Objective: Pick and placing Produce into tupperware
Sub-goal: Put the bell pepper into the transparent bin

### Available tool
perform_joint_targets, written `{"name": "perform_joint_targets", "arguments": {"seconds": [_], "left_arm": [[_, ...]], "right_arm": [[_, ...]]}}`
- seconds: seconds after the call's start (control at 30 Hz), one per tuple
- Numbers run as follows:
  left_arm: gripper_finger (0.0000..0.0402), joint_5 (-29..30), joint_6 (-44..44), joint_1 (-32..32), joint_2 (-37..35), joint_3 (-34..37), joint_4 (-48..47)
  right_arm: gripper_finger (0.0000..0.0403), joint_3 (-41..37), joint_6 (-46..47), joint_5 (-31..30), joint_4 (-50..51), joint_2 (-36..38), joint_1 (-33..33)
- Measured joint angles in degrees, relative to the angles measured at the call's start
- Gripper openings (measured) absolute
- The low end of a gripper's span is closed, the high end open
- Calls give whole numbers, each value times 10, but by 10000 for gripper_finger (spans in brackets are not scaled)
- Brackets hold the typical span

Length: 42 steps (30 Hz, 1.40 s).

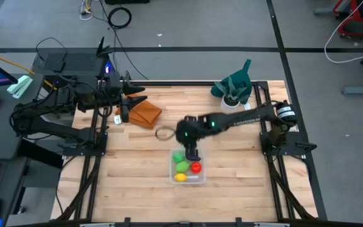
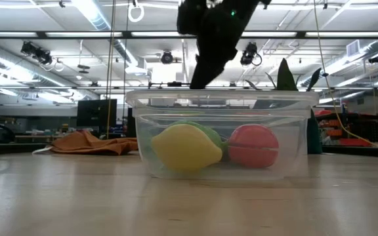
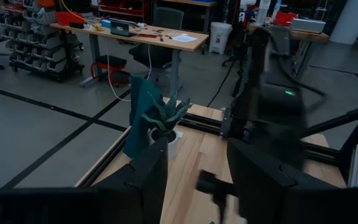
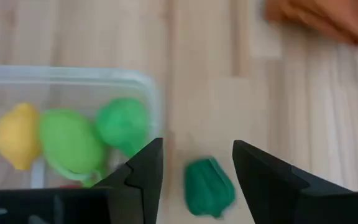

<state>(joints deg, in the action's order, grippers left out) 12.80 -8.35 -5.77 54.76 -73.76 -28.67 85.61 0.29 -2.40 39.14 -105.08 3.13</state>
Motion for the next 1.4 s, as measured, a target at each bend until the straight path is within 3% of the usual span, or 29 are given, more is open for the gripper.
{"name": "perform_joint_targets", "arguments": {"seconds": [0.27, 0.63, 0.9, 1.07, 1.27, 1.4], "left_arm": [[174, 0, 0, 0, 0, 0, 0], [174, 0, 0, 0, 0, 0, 0], [174, 0, 1, 0, 0, 0, -3], [174, 0, 0, 0, 0, 0, -9], [174, 0, -5, 0, 0, 0, -8], [174, 0, -20, 0, 0, 0, -8]], "right_arm": [[158, 2, 143, 80, 30, 0, -86], [180, 2, 319, 114, 26, 0, -103], [241, -53, 407, 119, -86, 0, -103], [297, -68, 370, 117, -104, 0, -101], [359, -80, 339, 66, -103, 0, -92], [376, -94, 415, 42, -101, 0, -90]]}}
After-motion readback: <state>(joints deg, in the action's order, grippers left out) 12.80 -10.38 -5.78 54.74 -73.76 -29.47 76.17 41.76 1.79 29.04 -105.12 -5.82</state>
